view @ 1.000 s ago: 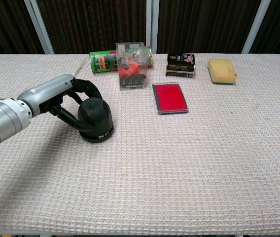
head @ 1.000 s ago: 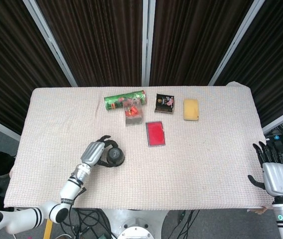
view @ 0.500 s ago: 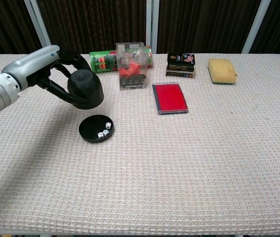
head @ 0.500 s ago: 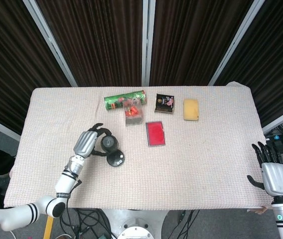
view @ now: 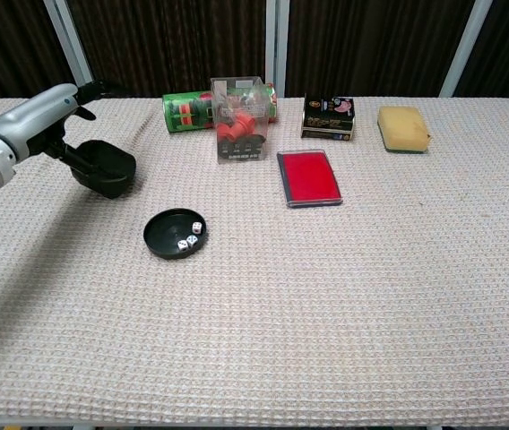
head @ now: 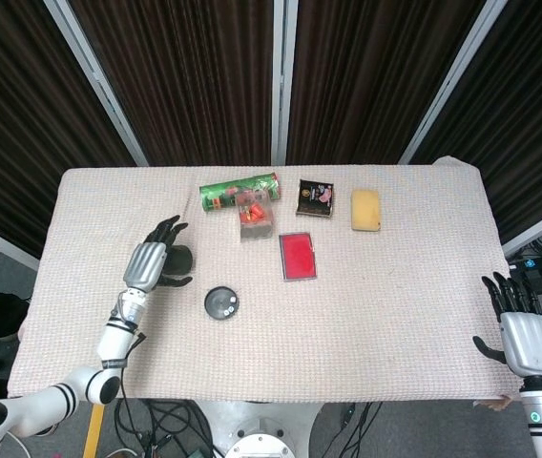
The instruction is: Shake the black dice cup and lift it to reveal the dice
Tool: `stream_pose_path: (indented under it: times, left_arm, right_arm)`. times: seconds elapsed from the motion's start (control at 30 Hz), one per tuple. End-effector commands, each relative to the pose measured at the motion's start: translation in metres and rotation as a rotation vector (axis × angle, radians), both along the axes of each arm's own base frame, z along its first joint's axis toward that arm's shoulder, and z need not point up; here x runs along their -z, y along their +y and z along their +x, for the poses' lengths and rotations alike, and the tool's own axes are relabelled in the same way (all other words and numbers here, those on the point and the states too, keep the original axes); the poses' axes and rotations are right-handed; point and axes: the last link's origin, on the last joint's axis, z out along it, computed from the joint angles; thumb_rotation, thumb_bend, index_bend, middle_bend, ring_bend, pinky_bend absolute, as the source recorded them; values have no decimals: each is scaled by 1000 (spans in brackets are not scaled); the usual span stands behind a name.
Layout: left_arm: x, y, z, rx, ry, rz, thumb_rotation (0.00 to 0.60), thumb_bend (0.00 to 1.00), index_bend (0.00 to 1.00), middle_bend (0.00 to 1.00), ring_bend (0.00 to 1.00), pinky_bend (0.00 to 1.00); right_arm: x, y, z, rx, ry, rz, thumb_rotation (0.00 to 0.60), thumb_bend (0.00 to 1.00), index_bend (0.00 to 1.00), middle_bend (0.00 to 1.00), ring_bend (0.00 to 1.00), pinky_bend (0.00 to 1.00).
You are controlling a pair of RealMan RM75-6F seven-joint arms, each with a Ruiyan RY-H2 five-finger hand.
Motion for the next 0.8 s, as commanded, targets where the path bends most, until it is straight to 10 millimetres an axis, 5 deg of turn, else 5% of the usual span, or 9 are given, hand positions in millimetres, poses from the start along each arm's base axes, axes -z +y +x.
stream_pose_path:
  times: [0.03, 0.4, 0.8]
  left_arm:
    - [-5, -1, 3, 15, -18, 17, 600, 80, 100, 0, 0, 148]
    - [-60, -10, -1, 20, 3, 214, 600, 158, 100, 0, 0, 148]
    - [-94, -107, -48, -3, 217, 225, 600, 136, 100, 11, 0, 147]
  right_arm:
    - [-1, 0, 0, 1, 0, -1, 600, 101, 0, 26, 0, 0]
    - [0, 0, -2, 2, -5, 2, 600, 101, 0, 25, 0, 0]
    - [-1, 0, 0, -21, -9, -5, 600, 101, 0, 24, 0, 0]
